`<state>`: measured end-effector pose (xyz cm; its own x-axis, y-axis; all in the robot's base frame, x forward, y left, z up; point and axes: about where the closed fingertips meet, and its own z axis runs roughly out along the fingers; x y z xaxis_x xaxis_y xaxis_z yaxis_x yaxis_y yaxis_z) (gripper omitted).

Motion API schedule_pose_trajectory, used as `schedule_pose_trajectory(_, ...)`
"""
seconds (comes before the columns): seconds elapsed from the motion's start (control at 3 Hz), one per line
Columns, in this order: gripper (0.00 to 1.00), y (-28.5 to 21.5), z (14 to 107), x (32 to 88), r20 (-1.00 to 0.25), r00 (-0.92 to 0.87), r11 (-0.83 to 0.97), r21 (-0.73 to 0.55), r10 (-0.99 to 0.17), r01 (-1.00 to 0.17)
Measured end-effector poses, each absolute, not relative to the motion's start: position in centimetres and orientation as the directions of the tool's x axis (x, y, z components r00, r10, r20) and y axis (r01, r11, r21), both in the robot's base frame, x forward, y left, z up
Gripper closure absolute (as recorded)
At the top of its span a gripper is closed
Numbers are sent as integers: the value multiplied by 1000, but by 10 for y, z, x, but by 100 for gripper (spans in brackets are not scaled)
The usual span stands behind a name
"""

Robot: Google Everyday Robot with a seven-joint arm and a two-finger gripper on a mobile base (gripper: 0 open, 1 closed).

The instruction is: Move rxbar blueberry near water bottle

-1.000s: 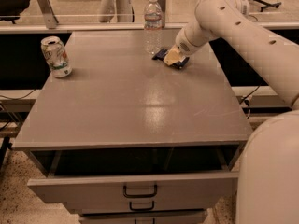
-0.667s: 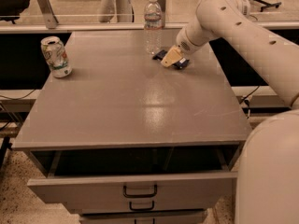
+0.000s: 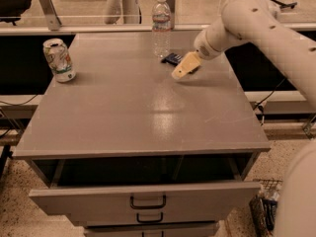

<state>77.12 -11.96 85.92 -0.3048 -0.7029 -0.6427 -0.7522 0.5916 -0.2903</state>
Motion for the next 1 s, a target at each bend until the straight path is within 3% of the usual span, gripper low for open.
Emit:
schedule_pose_trajectory(0.67, 0, -164, 921, 666, -799, -150, 524, -228, -582, -821)
schedule_pose_trajectory(1.0, 0, -201, 928, 646, -815, -144, 546, -235, -562, -804)
